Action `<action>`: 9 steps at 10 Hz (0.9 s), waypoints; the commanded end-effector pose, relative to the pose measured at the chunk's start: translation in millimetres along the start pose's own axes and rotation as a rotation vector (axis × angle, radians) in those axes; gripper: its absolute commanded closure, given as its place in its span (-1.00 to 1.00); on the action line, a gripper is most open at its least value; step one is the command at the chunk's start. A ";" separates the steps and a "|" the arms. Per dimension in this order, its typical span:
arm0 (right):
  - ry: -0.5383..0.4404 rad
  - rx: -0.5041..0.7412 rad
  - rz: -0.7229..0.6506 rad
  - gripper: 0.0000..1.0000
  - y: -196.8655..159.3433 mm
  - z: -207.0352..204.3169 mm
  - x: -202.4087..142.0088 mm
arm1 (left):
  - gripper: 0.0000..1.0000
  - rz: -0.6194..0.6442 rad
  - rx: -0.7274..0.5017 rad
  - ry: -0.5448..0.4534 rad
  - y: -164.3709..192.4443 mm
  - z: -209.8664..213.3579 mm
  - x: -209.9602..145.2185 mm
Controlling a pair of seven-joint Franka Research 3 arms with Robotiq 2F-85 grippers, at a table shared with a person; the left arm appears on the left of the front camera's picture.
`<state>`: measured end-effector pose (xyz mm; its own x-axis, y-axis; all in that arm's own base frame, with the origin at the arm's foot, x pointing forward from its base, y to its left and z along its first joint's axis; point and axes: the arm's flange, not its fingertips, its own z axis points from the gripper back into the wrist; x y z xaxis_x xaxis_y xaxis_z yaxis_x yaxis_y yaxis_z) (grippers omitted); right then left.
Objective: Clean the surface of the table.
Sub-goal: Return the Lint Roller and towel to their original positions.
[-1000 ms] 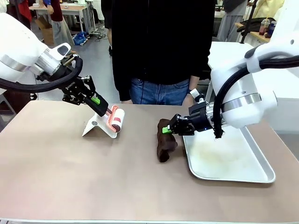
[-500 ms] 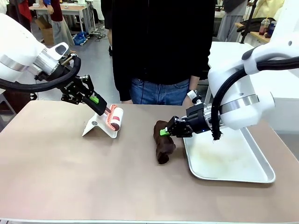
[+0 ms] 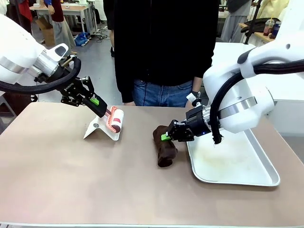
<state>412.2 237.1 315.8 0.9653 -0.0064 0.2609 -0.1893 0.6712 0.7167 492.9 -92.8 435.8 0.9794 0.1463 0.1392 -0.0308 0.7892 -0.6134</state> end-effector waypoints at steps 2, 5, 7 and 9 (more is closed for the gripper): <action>-0.004 -0.030 0.029 0.77 11.4 -3.9 12.5 | 0.56 0.021 0.037 -0.024 -3.6 -10.2 -0.6; -0.001 0.002 0.042 0.77 8.9 -2.0 12.1 | 0.56 0.013 0.084 -0.033 -6.3 -20.3 -0.6; 0.000 0.007 0.044 0.77 6.9 -1.3 11.3 | 0.56 0.000 0.123 -0.029 -4.5 -26.6 0.4; 0.007 0.013 0.040 0.77 4.9 -2.0 11.2 | 0.56 -0.019 0.134 -0.025 -3.8 -28.5 1.7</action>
<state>419.3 241.2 322.3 0.9602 0.0151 0.2789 -0.2165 0.6711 0.7091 500.5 -109.0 412.3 0.9775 0.1302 0.1657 -0.0241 0.8502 -0.5259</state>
